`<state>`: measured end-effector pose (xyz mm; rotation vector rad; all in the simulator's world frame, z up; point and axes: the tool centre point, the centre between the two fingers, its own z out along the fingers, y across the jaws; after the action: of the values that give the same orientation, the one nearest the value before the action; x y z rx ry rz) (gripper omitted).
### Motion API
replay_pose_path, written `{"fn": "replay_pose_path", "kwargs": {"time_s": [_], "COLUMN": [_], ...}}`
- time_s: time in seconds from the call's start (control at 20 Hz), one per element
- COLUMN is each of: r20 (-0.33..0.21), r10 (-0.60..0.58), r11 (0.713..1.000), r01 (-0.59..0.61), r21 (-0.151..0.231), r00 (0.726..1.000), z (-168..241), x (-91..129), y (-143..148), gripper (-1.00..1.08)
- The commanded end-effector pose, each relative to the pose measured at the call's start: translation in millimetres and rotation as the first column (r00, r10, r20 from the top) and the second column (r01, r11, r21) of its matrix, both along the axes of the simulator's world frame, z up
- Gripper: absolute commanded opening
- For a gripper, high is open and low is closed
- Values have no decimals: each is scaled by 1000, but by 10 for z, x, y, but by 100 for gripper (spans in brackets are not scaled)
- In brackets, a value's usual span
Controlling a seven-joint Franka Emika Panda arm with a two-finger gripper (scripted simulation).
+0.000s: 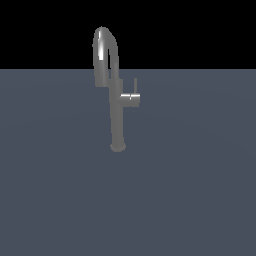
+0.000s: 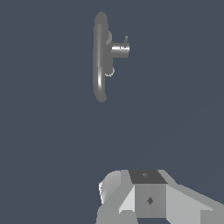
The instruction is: Turn on the faucet by rotating a designated handle.
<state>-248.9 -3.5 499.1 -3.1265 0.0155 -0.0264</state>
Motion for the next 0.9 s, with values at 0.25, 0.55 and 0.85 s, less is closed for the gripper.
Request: {"fn": "replay_pose_path", "kwargs": {"time_s": [0.25,0.55,0.85], "r20": [-9,-46,-115], "r10": [-9,-45,-104], "r11": [1000,998,988], "r01": [9,47,116], "r21": [9,44,104], "r00": [1000,998,988], "z": [-3,-16,-48], "x": [32,157,381], "y": [6,28,57], "gripper": [-100,-100,-100]}}
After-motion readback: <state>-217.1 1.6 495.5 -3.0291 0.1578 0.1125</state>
